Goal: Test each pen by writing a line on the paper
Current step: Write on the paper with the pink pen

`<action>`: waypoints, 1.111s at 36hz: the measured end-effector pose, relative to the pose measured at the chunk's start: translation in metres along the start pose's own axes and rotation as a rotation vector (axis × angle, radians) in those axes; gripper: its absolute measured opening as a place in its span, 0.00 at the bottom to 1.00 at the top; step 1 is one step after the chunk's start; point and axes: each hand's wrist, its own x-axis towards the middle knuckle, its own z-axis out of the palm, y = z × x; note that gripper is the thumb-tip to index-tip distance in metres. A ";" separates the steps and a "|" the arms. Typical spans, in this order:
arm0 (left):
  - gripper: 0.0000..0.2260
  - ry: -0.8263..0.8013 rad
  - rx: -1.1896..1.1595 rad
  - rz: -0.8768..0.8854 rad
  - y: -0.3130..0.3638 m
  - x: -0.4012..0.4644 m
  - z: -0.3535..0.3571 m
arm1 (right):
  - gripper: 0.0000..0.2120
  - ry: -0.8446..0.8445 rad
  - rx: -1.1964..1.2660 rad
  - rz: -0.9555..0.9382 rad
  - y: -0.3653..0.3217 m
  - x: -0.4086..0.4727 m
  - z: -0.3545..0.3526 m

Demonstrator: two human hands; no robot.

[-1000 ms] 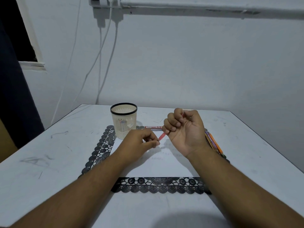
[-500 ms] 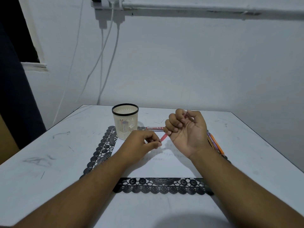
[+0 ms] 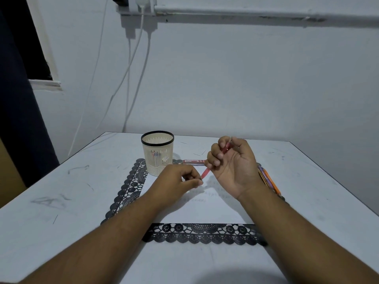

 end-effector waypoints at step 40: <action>0.09 0.024 0.040 0.007 0.000 0.002 0.001 | 0.12 -0.077 -0.051 -0.019 0.003 -0.002 -0.003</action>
